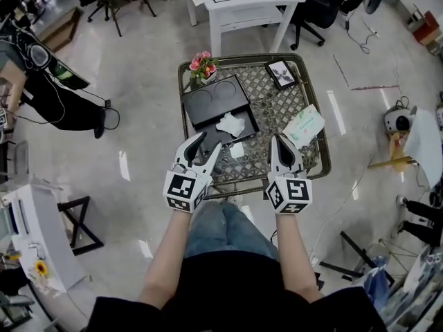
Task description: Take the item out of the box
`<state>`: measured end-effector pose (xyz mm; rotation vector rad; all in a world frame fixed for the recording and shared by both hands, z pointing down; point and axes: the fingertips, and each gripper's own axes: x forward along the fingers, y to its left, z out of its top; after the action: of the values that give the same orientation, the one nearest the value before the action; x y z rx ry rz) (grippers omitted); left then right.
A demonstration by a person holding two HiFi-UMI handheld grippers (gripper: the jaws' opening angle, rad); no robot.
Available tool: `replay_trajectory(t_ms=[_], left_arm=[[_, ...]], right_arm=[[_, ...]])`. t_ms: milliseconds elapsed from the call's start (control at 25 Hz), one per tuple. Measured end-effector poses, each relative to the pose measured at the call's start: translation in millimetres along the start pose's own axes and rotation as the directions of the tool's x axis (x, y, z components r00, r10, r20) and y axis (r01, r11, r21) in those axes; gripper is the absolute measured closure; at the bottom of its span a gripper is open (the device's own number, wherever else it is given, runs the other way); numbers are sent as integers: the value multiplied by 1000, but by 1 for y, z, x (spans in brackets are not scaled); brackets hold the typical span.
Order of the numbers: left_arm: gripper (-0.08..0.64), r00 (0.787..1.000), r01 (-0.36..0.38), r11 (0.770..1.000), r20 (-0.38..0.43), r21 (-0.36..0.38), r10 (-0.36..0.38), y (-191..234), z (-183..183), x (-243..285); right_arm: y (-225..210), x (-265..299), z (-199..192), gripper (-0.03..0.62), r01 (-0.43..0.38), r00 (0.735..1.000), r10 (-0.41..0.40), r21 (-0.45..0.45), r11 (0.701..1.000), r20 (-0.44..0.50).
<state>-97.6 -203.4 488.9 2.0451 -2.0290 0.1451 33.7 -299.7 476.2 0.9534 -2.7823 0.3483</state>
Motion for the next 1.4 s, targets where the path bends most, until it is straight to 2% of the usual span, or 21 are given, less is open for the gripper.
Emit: replay_trajectory(t_ms=[480,680,880,1000,1120,1280,1400], left_arm=[[387,1000,28,999,-9,41,-28,19,21,30],[387,996,71,995,-65,63,-67,16,14,57],[387,982,113,991,-163,71,-100,14,-9,88],[387,964,142,985,-241,95,-115,13,-29,107],[387,937,178,974,-326,139,-125,15,-52,128],[387,892,231,954,-432,191,-130,19,-85,148],[387,849,272,939,-512,212,-131,21,-105,155]], right_arm=[[4,28,14,591,-12,1000,12,-14,1000,-2],[-2,48,11,589,-32,999,31,-19,999,-40],[-12,73,-1,591,-60,992,57,-27,998,-113],[-17,90,-12,589,-84,983,77,-38,996,-165],[-24,108,-25,589,-108,974,97,-41,993,-204],[-30,126,-47,591,-147,958,128,-56,987,-256],[-29,135,-61,589,-185,940,157,-66,981,-301]])
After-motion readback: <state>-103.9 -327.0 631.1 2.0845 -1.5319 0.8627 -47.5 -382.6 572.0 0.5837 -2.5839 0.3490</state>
